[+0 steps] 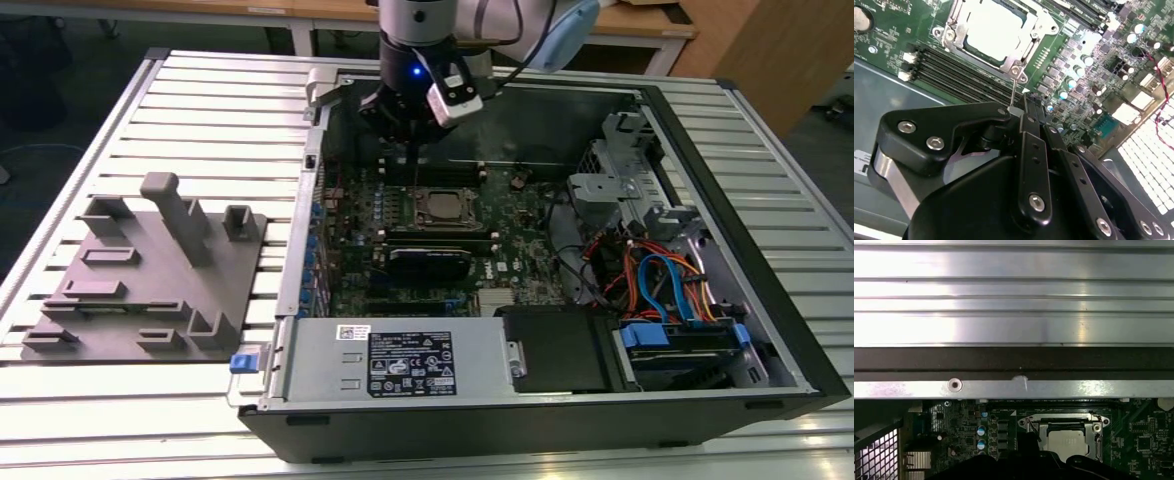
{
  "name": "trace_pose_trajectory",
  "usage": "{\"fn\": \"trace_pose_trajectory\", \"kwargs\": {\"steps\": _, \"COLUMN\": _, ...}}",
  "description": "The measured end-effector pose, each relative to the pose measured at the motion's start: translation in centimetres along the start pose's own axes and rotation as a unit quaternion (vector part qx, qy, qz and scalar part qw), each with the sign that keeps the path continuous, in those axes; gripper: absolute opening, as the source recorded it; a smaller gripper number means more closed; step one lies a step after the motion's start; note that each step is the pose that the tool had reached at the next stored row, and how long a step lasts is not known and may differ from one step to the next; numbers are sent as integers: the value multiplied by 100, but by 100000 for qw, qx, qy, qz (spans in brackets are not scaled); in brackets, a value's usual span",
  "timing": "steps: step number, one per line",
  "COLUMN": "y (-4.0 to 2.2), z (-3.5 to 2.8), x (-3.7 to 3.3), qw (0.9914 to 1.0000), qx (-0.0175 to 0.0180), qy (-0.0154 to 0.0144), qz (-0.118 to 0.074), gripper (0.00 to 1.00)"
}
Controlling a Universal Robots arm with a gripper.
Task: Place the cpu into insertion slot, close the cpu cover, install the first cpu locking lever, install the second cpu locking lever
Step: 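Install the first cpu locking lever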
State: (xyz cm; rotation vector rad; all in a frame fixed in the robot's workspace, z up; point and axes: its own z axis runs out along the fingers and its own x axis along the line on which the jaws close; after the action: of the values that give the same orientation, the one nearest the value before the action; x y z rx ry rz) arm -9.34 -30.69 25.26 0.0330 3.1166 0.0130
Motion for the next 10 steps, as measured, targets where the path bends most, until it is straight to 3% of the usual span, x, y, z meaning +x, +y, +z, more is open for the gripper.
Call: {"fn": "trace_pose_trajectory", "kwargs": {"steps": 10, "y": 1, "z": 2, "x": -33, "qw": 100000, "qx": 1, "qy": -1, "qz": 0, "gripper": 10}}
